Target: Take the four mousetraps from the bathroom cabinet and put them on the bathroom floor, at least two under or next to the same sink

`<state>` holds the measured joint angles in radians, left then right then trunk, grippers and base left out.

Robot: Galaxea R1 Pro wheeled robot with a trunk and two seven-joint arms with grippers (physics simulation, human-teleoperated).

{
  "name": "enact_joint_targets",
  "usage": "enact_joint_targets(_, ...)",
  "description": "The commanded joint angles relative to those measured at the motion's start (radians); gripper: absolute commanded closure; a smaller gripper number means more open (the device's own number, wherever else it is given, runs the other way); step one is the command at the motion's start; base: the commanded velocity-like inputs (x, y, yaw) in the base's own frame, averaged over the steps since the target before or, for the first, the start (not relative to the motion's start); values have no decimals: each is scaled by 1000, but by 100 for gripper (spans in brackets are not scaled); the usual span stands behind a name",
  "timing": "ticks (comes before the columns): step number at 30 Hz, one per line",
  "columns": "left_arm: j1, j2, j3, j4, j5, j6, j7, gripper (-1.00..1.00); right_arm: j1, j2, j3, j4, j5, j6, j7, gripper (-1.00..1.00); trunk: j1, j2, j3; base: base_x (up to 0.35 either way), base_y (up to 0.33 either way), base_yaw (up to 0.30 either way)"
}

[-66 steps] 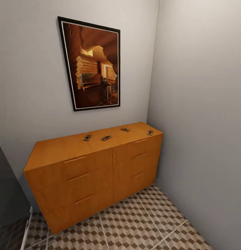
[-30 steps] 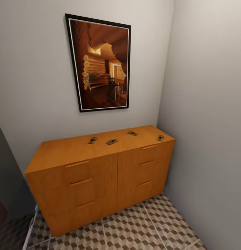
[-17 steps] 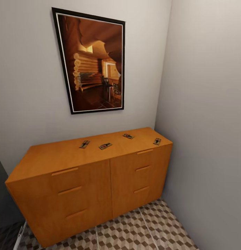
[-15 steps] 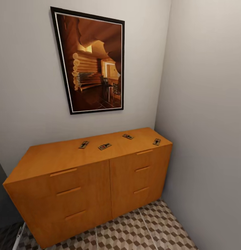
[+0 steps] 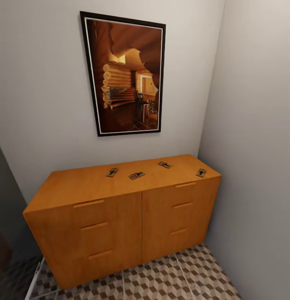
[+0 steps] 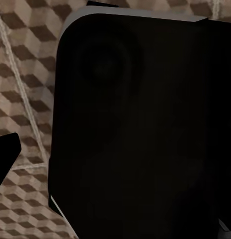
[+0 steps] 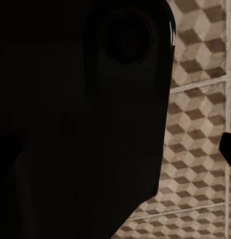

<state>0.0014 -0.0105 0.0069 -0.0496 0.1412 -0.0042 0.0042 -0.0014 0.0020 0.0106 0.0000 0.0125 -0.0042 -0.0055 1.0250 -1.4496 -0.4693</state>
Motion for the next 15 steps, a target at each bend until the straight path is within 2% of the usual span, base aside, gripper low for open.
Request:
enact_joint_targets(1,0,-1,0,-1,8,0,0,-100,0,0,1,0,1,0,-1,-100,0,0,-1,1,0,266)
enact_joint_targets(7,0,-1,1,-1,8,0,0,-100,0,0,1,0,1,0,-1,-100,0,0,-1,0,0,265)
enact_joint_targets(15,0,-2,1,-1,7,0,0,-100,0,0,-1,0,-1,0,-1,-100,0,0,-1,0,0,73)
